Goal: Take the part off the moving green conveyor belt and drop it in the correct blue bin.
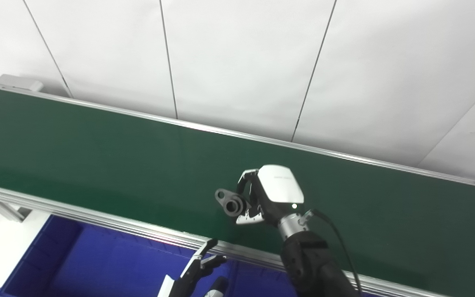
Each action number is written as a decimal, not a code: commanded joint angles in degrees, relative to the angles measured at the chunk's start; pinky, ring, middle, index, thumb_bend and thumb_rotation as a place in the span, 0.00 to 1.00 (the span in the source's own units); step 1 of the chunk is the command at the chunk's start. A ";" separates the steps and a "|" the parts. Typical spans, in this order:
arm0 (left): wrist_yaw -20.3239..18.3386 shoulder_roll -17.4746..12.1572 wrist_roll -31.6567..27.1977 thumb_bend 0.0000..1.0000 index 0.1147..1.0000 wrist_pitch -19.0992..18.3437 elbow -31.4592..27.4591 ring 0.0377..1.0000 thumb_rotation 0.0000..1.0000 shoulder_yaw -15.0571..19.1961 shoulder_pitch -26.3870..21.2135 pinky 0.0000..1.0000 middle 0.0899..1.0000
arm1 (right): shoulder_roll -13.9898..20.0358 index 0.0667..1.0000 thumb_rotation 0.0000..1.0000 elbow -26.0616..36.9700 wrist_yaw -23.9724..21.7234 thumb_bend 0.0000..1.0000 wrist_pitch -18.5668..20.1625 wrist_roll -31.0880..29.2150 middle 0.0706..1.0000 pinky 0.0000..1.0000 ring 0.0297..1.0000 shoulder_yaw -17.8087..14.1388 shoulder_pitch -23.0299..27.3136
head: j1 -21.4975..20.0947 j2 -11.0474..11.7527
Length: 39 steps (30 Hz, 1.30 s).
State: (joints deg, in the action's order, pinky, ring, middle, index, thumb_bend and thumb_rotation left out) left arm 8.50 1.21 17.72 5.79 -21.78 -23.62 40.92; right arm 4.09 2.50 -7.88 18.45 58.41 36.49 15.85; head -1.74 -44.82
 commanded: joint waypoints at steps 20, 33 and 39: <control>-4.35 1.01 -8.55 0.43 1.00 -4.51 -11.79 0.90 1.00 -1.33 -0.20 0.94 0.83 | 0.04 0.45 0.12 46.93 -27.97 0.51 -3.34 16.60 0.23 0.11 0.15 -2.69 -36.02 | -14.70 -7.80; -9.02 -0.78 -10.18 0.58 1.00 -16.18 -20.03 0.94 1.00 0.38 -1.12 1.00 0.87 | -6.10 0.45 0.12 33.39 -28.03 0.51 -5.22 27.28 0.22 0.11 0.15 -2.68 -40.37 | -15.87 -11.87; -9.45 -0.29 -10.08 0.57 1.00 -17.22 -20.41 0.93 1.00 0.26 -1.10 0.97 0.87 | -5.69 0.74 0.48 31.80 -32.02 0.89 -6.00 33.69 0.66 0.41 0.54 -3.41 -38.88 | -15.48 -11.76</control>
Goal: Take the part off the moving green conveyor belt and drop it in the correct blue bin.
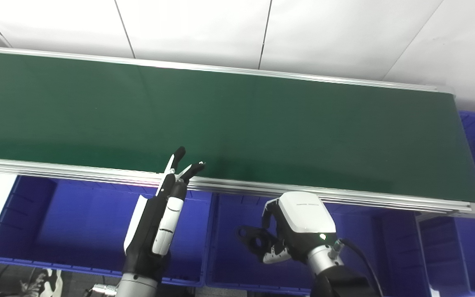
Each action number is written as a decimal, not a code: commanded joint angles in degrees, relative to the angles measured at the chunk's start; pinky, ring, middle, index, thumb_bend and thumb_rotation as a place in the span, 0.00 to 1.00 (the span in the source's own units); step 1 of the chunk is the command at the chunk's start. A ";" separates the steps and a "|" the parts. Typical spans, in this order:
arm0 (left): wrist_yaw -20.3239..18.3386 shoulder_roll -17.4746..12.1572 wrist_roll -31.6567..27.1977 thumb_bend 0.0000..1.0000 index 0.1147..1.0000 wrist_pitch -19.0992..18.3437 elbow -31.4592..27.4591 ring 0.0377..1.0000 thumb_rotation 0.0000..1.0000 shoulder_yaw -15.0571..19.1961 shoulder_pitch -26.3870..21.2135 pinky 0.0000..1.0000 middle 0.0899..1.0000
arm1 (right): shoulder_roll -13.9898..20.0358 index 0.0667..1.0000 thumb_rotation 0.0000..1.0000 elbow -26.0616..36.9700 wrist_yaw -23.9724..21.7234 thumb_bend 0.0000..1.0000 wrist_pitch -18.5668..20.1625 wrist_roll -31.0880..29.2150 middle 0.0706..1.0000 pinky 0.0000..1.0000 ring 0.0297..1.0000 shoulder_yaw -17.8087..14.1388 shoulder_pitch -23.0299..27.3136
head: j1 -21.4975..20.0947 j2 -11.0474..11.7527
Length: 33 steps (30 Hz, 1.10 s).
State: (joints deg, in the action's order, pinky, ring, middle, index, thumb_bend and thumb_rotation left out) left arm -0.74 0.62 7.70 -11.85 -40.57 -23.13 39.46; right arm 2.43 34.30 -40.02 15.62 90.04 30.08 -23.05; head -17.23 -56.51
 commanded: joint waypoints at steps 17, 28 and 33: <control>0.08 0.02 0.96 0.56 1.00 3.47 -0.16 0.93 1.00 -0.64 1.61 0.97 0.88 | -8.71 0.85 0.99 12.53 -11.98 0.95 -2.68 -5.04 0.79 0.57 0.68 0.02 -3.35 | 1.01 1.81; 1.09 0.87 -1.60 0.55 1.00 7.93 2.74 0.95 1.00 0.50 2.41 1.00 0.94 | -24.18 0.76 0.98 11.39 33.97 0.73 -6.86 -70.34 0.81 0.78 0.79 6.73 -34.22 | -1.19 5.01; 0.92 -0.04 -2.90 0.53 1.00 10.67 4.32 1.00 1.00 1.79 2.29 1.00 1.00 | -23.03 0.88 1.00 -3.49 43.39 0.70 -26.89 -68.04 0.90 0.89 0.88 -2.41 -27.45 | -1.47 6.90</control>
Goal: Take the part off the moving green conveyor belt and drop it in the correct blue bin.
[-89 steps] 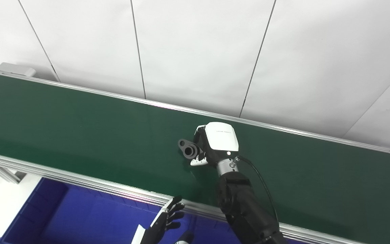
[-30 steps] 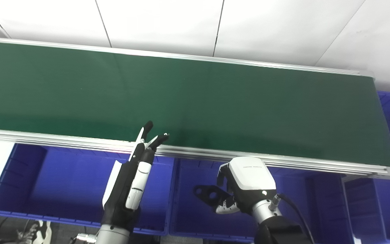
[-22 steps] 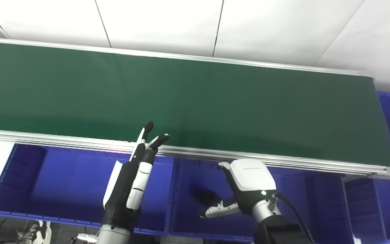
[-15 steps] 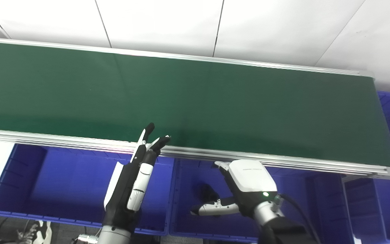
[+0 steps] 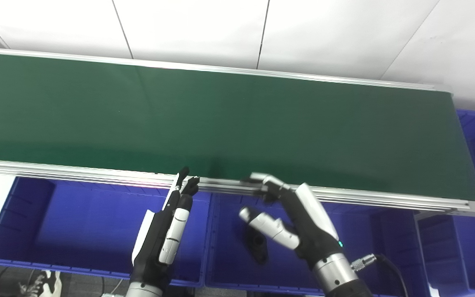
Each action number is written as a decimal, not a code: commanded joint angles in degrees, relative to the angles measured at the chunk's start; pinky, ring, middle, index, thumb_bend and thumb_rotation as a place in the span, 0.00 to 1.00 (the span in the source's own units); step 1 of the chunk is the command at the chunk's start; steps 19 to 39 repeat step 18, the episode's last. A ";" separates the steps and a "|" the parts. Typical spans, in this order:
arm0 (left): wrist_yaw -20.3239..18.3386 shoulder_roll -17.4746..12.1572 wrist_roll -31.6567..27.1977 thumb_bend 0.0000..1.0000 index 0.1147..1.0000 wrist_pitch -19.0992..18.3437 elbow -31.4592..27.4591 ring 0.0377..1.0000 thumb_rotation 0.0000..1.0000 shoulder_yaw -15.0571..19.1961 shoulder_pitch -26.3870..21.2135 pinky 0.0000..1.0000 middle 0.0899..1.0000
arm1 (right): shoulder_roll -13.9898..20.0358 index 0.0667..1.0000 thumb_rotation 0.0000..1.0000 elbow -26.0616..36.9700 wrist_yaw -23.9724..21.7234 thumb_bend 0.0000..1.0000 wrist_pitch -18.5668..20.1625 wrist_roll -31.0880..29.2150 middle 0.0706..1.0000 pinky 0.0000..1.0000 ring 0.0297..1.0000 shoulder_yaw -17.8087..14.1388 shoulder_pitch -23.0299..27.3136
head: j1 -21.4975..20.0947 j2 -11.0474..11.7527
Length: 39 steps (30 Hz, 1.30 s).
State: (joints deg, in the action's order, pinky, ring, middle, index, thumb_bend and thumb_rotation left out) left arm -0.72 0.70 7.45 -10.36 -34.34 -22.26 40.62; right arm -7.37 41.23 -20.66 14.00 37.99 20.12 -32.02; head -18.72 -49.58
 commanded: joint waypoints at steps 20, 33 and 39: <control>2.27 1.60 0.19 0.56 1.00 13.58 3.39 1.00 1.00 3.75 -2.90 1.00 1.00 | -3.84 0.98 1.00 -26.56 36.59 0.77 -33.96 -14.55 0.99 1.00 0.99 5.79 -7.00 | 1.41 3.31; 2.27 1.60 0.19 0.56 1.00 13.58 3.39 1.00 1.00 3.75 -2.90 1.00 1.00 | -3.84 0.98 1.00 -26.56 36.59 0.77 -33.96 -14.55 0.99 1.00 0.99 5.79 -7.00 | 1.41 3.31; 2.27 1.60 0.19 0.56 1.00 13.58 3.39 1.00 1.00 3.75 -2.90 1.00 1.00 | -3.84 0.98 1.00 -26.56 36.59 0.77 -33.96 -14.55 0.99 1.00 0.99 5.79 -7.00 | 1.41 3.31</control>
